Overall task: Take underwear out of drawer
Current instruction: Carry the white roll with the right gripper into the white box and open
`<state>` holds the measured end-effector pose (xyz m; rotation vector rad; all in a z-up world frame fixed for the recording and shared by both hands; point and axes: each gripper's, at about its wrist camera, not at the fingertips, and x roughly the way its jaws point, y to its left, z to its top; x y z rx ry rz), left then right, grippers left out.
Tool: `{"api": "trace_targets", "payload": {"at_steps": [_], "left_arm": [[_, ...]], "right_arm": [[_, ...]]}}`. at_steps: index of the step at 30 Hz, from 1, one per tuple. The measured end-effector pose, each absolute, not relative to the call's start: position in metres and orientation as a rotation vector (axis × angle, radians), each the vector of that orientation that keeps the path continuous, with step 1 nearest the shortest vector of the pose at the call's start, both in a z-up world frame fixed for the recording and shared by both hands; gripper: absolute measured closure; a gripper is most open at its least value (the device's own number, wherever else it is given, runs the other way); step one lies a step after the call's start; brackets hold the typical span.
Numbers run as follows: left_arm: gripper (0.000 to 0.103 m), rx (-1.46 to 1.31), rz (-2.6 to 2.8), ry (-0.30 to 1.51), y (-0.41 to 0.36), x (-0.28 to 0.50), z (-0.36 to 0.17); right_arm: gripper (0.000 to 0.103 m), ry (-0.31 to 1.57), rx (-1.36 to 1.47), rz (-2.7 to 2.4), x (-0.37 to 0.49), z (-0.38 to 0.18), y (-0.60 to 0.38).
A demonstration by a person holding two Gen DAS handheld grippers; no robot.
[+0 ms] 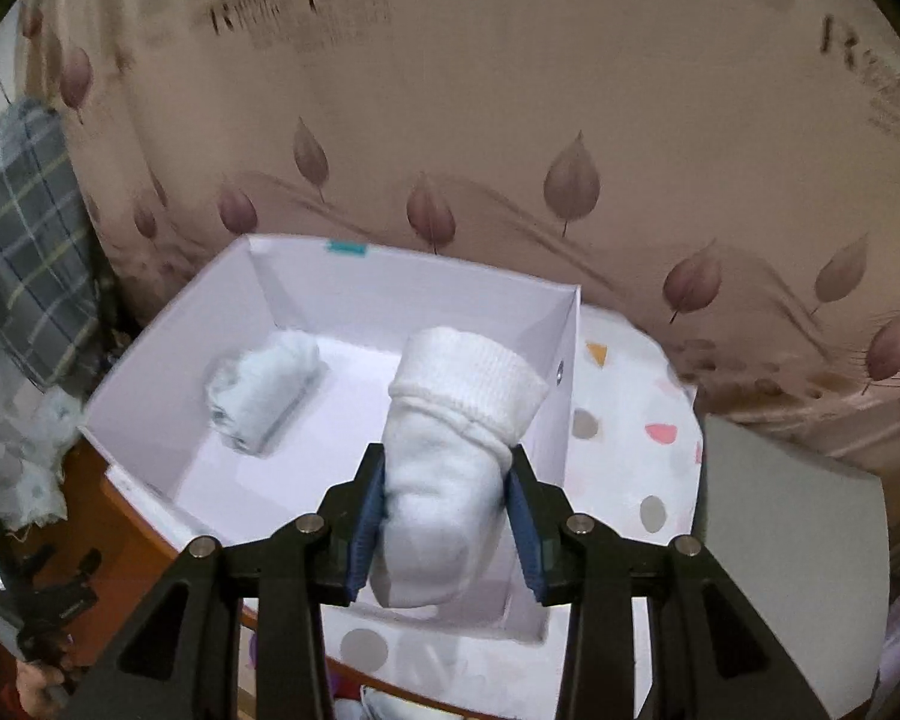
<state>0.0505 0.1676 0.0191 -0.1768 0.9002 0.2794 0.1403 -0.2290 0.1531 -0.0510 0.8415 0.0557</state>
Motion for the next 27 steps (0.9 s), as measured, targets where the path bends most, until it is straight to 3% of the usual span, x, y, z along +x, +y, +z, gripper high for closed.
{"api": "trace_targets", "payload": {"at_steps": [15, 18, 25, 27], "left_arm": [[0.008, -0.124, 0.237, 0.912, 0.155, 0.053, 0.017], [0.008, -0.120, 0.228, 0.920, 0.152, 0.053, 0.015], [0.008, -0.113, 0.201, 0.917, 0.146, 0.056, 0.015], [0.008, -0.102, 0.195, 0.925, 0.143, 0.056, 0.014]], "right_arm": [[0.060, 1.003, -0.150, -0.025, 0.182, 0.100, -0.217], [0.050, 0.987, -0.146, -0.049, 0.182, 0.104, -0.216], [0.047, 0.871, -0.084, -0.002, 0.147, 0.137, -0.219], [0.040, 0.866, -0.086, 0.041, 0.120, 0.145, -0.216]]}}
